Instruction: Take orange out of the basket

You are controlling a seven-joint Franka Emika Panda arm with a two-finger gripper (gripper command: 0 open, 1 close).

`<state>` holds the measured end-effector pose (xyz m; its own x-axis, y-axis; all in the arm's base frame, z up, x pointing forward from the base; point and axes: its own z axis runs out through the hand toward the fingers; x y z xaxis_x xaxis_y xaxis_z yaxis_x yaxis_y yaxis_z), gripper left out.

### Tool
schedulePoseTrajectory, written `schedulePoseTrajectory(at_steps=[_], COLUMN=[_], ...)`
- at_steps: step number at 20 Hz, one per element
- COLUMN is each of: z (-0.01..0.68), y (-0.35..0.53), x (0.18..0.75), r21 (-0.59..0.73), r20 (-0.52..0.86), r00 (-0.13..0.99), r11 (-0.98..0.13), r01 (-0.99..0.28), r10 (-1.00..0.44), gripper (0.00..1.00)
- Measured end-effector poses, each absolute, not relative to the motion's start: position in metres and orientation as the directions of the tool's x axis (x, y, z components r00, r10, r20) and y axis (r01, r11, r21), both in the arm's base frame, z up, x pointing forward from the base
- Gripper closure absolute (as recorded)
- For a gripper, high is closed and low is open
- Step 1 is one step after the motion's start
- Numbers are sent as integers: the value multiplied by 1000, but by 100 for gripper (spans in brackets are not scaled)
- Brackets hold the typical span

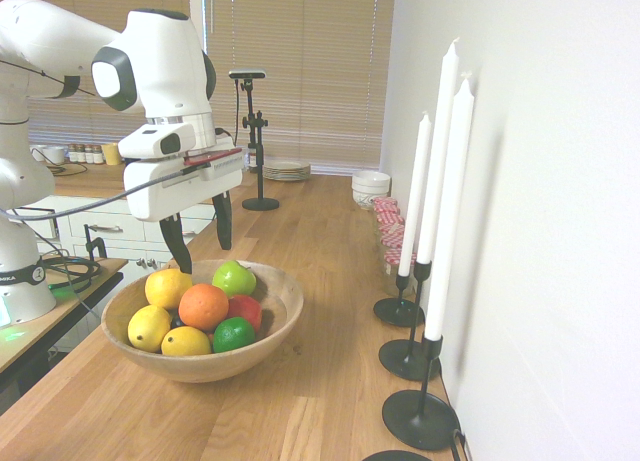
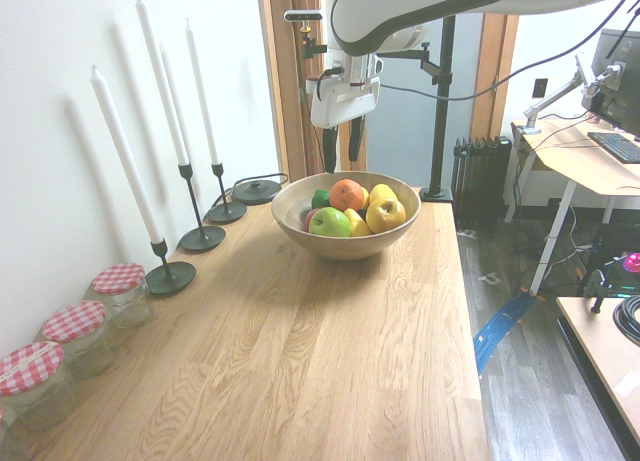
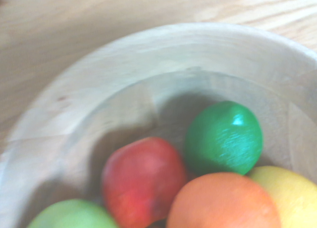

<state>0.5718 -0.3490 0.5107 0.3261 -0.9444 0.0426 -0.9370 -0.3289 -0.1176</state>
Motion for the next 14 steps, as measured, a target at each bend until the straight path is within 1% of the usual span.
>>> schedulePoseTrajectory(at_steps=[13,14], z=[436,436], y=[-364,-363], x=[595,595], r21=[-52,-53], r20=[-25,-26], r00=[319,321], r11=[-318,-319], r01=[-947,-946], r10=[-947,-947], gripper=[0,100])
